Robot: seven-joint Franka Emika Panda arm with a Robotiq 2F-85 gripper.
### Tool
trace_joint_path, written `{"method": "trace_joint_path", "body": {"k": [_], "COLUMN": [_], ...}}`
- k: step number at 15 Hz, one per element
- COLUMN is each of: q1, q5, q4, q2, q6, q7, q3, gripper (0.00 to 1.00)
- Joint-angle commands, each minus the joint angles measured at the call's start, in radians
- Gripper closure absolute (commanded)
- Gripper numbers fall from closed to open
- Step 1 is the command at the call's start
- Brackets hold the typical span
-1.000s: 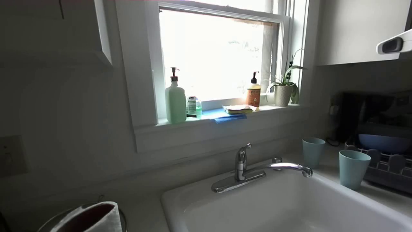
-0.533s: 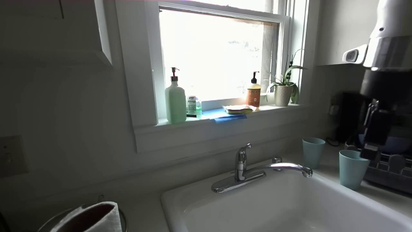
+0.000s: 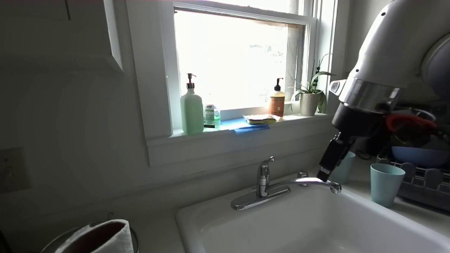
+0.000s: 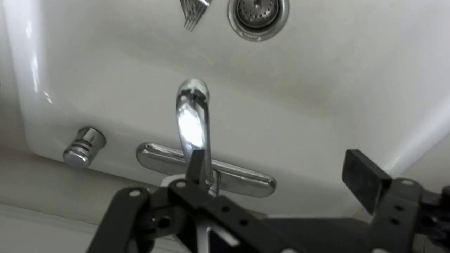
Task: Open the tap, then fetch some water in the closest cup
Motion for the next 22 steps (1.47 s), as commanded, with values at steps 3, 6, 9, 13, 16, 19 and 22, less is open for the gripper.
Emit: {"method": "trace_joint_path", "body": {"k": [3, 6, 9, 13, 16, 19, 22], "q1": [-0.022, -0.004, -0.002, -0.041, -0.056, -0.063, -0.051], "q5": [-0.057, -0.025, -0.027, -0.143, -0.209, -0.302, -0.365], "q4": [0.134, 0.114, 0.143, 0.192, 0.236, 0.295, 0.349], "q2": [0.198, 0.179, 0.207, 0.273, 0.324, 0.378, 0.429], "q6": [0.189, 0.179, 0.18, 0.276, 0.304, 0.304, 0.297], "q7": [0.011, -0.004, -0.004, 0.119, 0.184, 0.283, 0.357], "q3": [0.007, -0.007, -0.01, -0.005, -0.01, -0.024, -0.044], "gripper": [0.0, 0.0, 0.0, 0.0, 0.0, 0.0, 0.0]}}
